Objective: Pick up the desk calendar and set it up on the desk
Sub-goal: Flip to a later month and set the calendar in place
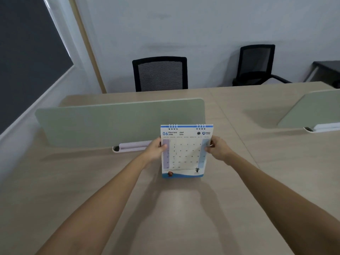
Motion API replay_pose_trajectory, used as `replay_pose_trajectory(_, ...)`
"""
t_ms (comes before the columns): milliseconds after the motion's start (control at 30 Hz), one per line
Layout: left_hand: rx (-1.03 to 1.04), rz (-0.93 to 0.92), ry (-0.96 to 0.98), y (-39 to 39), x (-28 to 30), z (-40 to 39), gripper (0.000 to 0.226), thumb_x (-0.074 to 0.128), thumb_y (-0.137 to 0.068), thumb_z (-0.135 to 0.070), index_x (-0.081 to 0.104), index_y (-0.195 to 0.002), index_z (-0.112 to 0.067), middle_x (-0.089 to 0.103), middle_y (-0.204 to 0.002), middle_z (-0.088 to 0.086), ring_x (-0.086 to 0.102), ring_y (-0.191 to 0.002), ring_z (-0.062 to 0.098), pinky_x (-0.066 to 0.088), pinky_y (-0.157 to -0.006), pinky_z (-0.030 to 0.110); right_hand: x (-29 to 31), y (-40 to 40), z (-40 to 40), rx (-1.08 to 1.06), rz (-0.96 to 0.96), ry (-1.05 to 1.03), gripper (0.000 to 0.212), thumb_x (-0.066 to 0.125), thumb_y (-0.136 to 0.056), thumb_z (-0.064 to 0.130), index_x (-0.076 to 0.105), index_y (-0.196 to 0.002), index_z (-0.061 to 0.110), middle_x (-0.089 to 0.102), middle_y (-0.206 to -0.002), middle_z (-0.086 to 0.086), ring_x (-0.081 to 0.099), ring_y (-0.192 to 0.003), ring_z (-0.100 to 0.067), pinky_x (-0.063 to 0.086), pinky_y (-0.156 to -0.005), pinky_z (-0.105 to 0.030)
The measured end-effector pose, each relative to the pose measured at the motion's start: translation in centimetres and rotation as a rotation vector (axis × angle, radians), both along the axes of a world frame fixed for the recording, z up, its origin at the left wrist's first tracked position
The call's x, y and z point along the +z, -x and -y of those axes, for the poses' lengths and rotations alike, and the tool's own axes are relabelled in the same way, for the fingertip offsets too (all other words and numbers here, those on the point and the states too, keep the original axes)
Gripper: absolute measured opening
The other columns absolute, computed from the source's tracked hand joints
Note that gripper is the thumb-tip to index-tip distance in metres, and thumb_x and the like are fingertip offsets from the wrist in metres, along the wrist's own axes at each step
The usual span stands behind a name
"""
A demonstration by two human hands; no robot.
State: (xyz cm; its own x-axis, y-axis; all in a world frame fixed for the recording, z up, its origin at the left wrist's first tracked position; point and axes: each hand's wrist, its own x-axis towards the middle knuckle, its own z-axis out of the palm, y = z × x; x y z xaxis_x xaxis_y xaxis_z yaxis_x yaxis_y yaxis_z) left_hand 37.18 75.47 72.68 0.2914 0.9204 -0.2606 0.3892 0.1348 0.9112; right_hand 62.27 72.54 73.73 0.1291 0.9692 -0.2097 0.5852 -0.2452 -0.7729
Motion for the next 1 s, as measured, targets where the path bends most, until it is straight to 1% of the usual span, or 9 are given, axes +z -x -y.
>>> replay_pose_trajectory(100, 0.038, 0.013, 0.021, -2.9, -0.1, -3.9, 0.039, 0.040, -0.100, -0.007, 0.046, -0.138, -0.008, 0.054, -0.143, 0.007, 0.050, -0.133, 0.023, 0.038, -0.113, 0.045, 0.1, -2.7, -4.5, 0.010, 0.013, -0.005, 0.032, 0.053, -0.088, -0.003, 0.059, -0.119, 0.005, 0.065, -0.120, -0.014, 0.056, -0.097, -0.020, 0.046, -0.079, -0.033)
replay_pose_trajectory(233, 0.092, 0.035, 0.044, -5.8, -0.8, -8.0, 0.037, 0.038, -0.100, -0.004, 0.045, -0.137, -0.003, 0.053, -0.143, 0.012, 0.049, -0.133, 0.026, 0.038, -0.111, 0.039, -0.5, -5.2, -9.4, 0.041, 0.035, -0.010, 0.031, 0.053, -0.086, -0.004, 0.061, -0.115, 0.004, 0.066, -0.117, -0.016, 0.059, -0.098, -0.025, 0.048, -0.080, -0.035)
replay_pose_trajectory(300, 0.124, 0.030, 0.051, -6.7, -1.1, -9.6, 0.037, 0.038, -0.100, -0.003, 0.045, -0.136, 0.000, 0.052, -0.143, 0.014, 0.049, -0.134, 0.028, 0.038, -0.112, 0.041, -0.8, -5.9, -11.4, 0.048, 0.033, -0.009, 0.030, 0.053, -0.087, -0.003, 0.061, -0.115, 0.005, 0.067, -0.117, -0.015, 0.061, -0.105, -0.030, 0.051, -0.085, -0.039)
replay_pose_trajectory(400, 0.151, 0.023, 0.078, -7.1, -1.8, -11.0, 0.037, 0.038, -0.100, -0.004, 0.044, -0.137, 0.000, 0.053, -0.143, 0.015, 0.049, -0.134, 0.029, 0.038, -0.113, 0.045, -1.4, -6.4, -13.3, 0.089, 0.035, 0.000, 0.032, 0.053, -0.087, -0.001, 0.061, -0.117, 0.007, 0.067, -0.117, -0.013, 0.061, -0.107, -0.030, 0.051, -0.085, -0.040)
replay_pose_trajectory(567, 0.169, 0.012, 0.097, -6.9, -2.8, -11.3, 0.036, 0.039, -0.101, -0.009, 0.044, -0.136, -0.002, 0.054, -0.142, 0.013, 0.051, -0.132, 0.027, 0.039, -0.112, 0.045, -3.0, -6.5, -14.2, 0.115, -0.032, 0.025, 0.033, 0.054, -0.091, 0.004, 0.057, -0.123, 0.013, 0.064, -0.125, -0.007, 0.058, -0.107, -0.023, 0.051, -0.089, -0.038)
replay_pose_trajectory(633, 0.180, 0.011, 0.109, -6.6, -2.8, -11.2, 0.036, 0.039, -0.101, -0.010, 0.045, -0.136, -0.003, 0.055, -0.142, 0.011, 0.051, -0.132, 0.026, 0.040, -0.110, 0.042, -3.2, -6.3, -14.2, 0.127, -0.054, 0.022, 0.033, 0.054, -0.092, 0.006, 0.056, -0.124, 0.013, 0.063, -0.126, -0.006, 0.057, -0.108, -0.022, 0.050, -0.087, -0.036)
replay_pose_trajectory(700, 0.190, 0.009, 0.127, -6.4, -2.7, -11.0, 0.035, 0.039, -0.101, -0.011, 0.045, -0.135, -0.006, 0.055, -0.142, 0.009, 0.052, -0.130, 0.024, 0.043, -0.101, 0.036, -3.4, -6.1, -14.0, 0.125, -0.065, 0.017, 0.033, 0.053, -0.092, 0.007, 0.055, -0.125, 0.013, 0.063, -0.126, -0.006, 0.056, -0.106, -0.021, 0.050, -0.086, -0.036)
replay_pose_trajectory(800, 0.196, 0.009, 0.146, -5.9, -2.5, -10.7, 0.034, 0.039, -0.101, -0.014, 0.045, -0.134, -0.010, 0.056, -0.140, 0.006, 0.053, -0.127, 0.022, 0.043, -0.092, 0.034, -3.4, -5.6, -13.5, 0.131, -0.053, 0.016, 0.034, 0.052, -0.093, 0.007, 0.054, -0.127, 0.012, 0.062, -0.127, -0.007, 0.057, -0.110, -0.024, 0.051, -0.090, -0.040)
replay_pose_trajectory(1000, 0.214, -0.054, 0.129, -5.4, -1.8, -9.8, 0.040, 0.039, -0.101, -0.013, 0.041, -0.140, -0.004, 0.054, -0.144, 0.011, 0.051, -0.132, 0.028, 0.042, -0.106, 0.042, -2.8, -4.5, -12.9, 0.114, -0.024, 0.055, 0.036, 0.053, -0.094, 0.012, 0.049, -0.130, 0.013, 0.059, -0.129, -0.009, 0.055, -0.118, -0.029, 0.051, -0.092, -0.044)
